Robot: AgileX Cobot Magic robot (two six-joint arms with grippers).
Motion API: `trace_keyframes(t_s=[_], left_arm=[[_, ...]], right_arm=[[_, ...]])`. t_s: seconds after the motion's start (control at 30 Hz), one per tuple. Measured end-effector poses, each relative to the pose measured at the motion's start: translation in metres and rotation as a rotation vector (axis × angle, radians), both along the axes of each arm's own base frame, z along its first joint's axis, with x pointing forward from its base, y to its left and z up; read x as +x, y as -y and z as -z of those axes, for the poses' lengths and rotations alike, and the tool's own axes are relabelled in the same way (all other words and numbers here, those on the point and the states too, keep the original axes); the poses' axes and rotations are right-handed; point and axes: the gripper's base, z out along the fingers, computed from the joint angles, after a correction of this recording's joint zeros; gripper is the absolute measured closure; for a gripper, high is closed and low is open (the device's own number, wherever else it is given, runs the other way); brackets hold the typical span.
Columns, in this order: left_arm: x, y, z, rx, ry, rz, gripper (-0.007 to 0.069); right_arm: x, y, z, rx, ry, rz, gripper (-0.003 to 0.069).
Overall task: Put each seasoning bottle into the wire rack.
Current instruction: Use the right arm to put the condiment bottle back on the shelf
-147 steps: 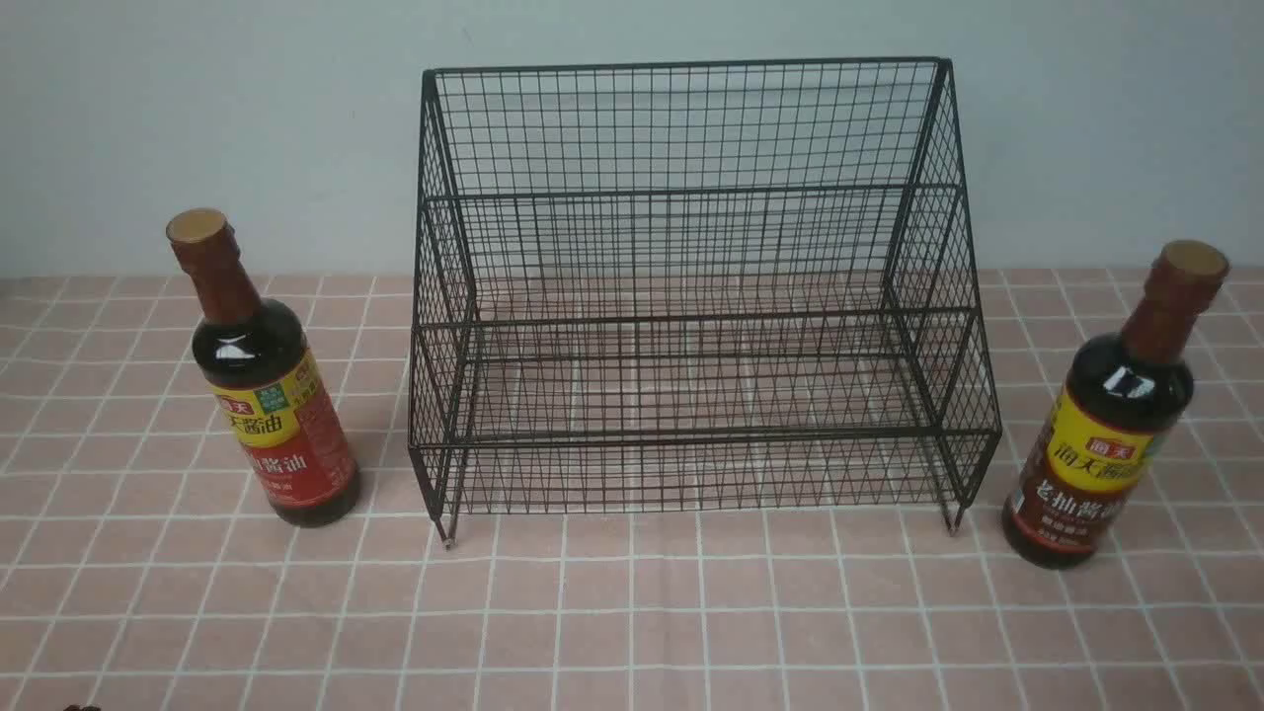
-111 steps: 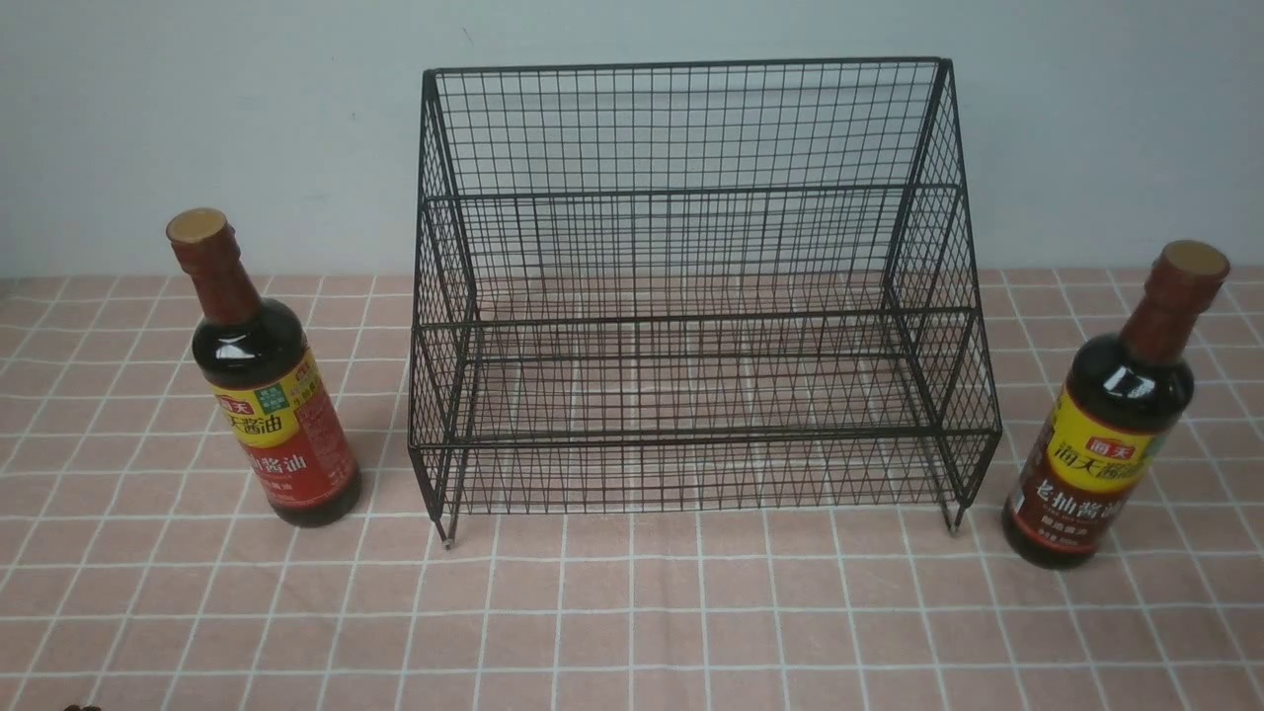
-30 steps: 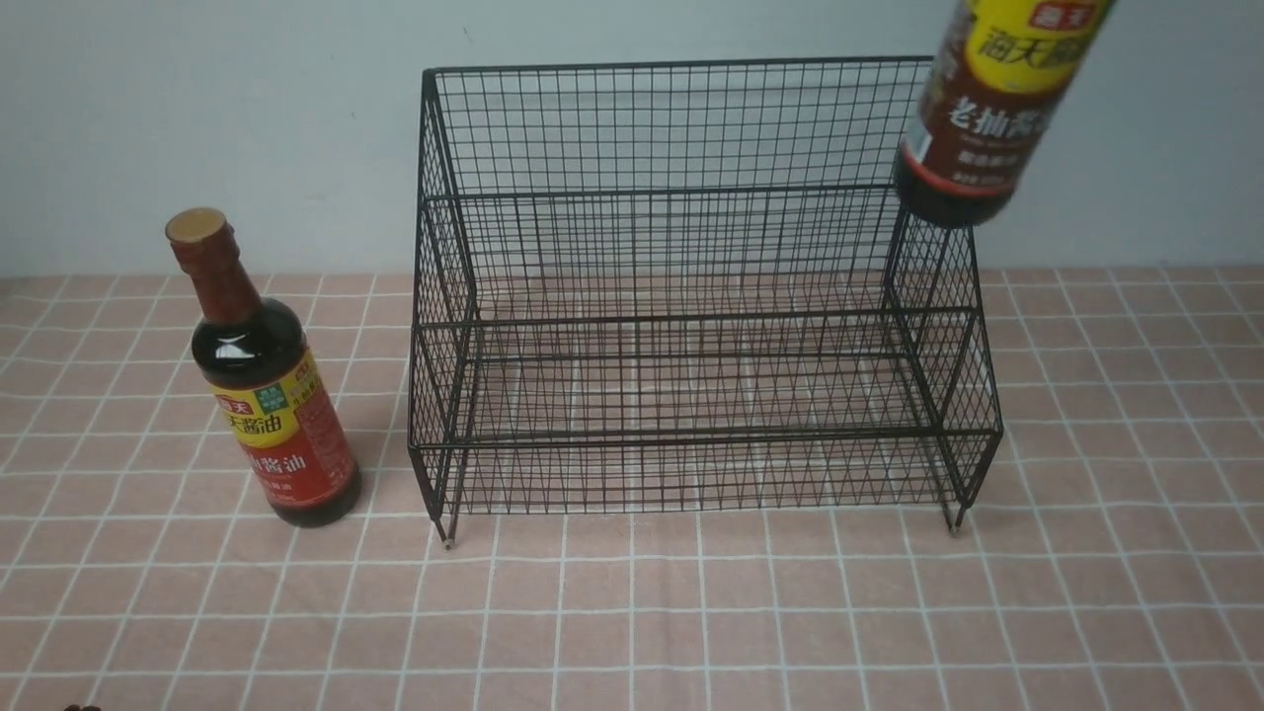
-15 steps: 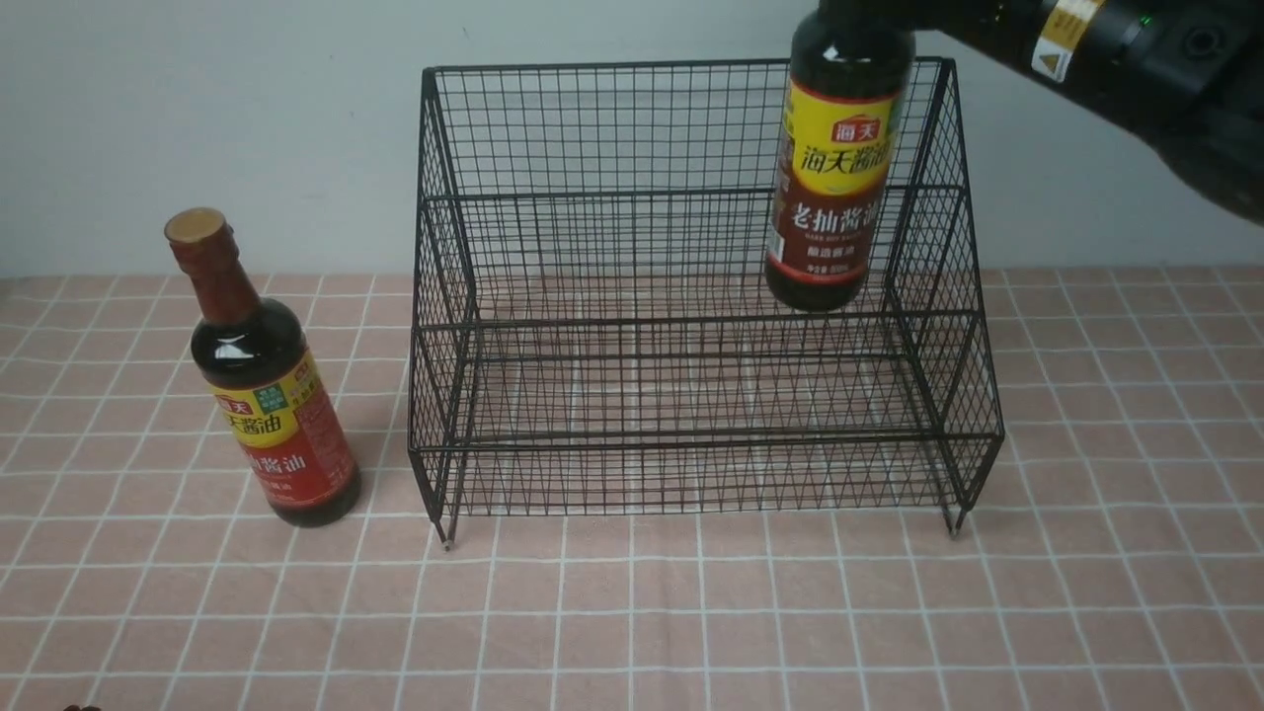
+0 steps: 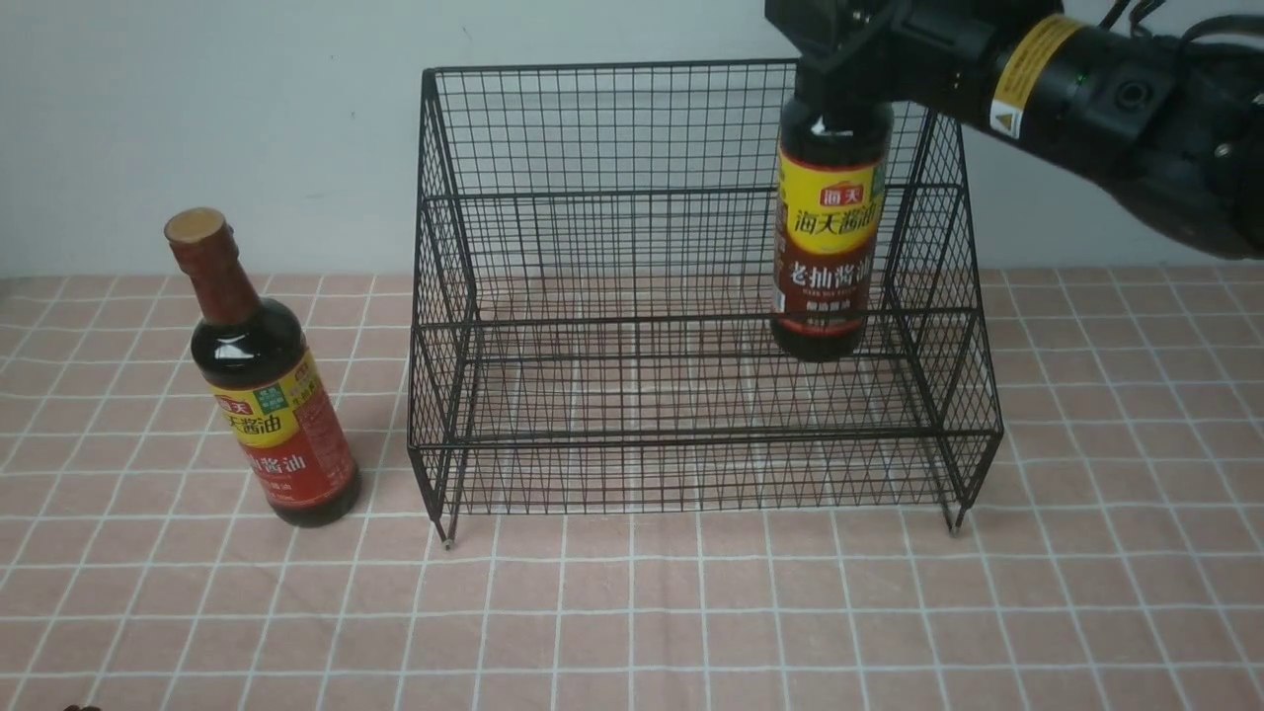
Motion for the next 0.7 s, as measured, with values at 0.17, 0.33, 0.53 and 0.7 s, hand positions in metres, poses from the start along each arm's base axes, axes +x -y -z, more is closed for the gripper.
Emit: trace_keyframes(t_s=[0.17, 0.33, 0.53, 0.7], left_arm=[[0.0, 0.0, 0.0, 0.0, 0.0, 0.0, 0.0631], [0.0, 0.0, 0.0, 0.0, 0.0, 0.0, 0.0631], [0.0, 0.0, 0.0, 0.0, 0.0, 0.0, 0.0631], [0.0, 0.0, 0.0, 0.0, 0.0, 0.0, 0.0631]], right_arm=[[-0.006, 0.003, 0.037, -0.042, -0.103, 0.014, 0.0391], [-0.01, 0.004, 0.047, -0.05, -0.108, 0.015, 0.0391], [-0.014, 0.005, 0.045, -0.061, -0.089, 0.014, 0.0382], [-0.027, 0.012, 0.013, -0.016, -0.038, 0.048, 0.0277]])
